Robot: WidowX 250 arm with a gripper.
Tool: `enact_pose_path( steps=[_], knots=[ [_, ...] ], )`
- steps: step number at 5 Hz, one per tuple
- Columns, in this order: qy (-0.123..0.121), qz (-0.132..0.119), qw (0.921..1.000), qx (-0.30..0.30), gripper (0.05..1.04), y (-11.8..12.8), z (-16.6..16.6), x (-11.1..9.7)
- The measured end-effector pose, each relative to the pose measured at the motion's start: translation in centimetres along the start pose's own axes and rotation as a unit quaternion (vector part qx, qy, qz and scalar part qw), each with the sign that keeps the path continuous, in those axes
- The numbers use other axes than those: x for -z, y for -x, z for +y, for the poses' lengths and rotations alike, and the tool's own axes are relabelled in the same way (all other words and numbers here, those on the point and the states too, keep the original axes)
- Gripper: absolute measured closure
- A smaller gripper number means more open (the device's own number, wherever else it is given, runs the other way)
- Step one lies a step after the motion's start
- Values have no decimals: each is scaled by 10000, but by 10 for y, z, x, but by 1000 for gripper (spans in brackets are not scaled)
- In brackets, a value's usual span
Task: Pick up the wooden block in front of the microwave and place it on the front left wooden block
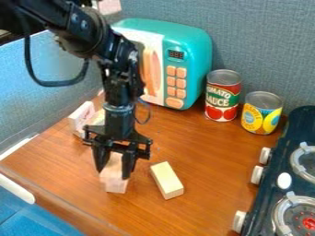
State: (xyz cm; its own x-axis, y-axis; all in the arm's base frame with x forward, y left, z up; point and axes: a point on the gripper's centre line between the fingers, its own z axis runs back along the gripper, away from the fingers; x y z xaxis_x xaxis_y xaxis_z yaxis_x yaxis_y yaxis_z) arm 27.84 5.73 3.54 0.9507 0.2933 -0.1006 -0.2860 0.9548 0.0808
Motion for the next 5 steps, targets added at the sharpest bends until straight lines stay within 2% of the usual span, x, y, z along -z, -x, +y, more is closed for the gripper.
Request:
enact_pose_path(
  steps=[1,4,5],
  knots=[
    [122,121,9998,-21,513,7,8,5],
    [247,70,9996,-134,513,15,5,0],
    [269,35,9996,5,513,14,-3,0]
  ],
)
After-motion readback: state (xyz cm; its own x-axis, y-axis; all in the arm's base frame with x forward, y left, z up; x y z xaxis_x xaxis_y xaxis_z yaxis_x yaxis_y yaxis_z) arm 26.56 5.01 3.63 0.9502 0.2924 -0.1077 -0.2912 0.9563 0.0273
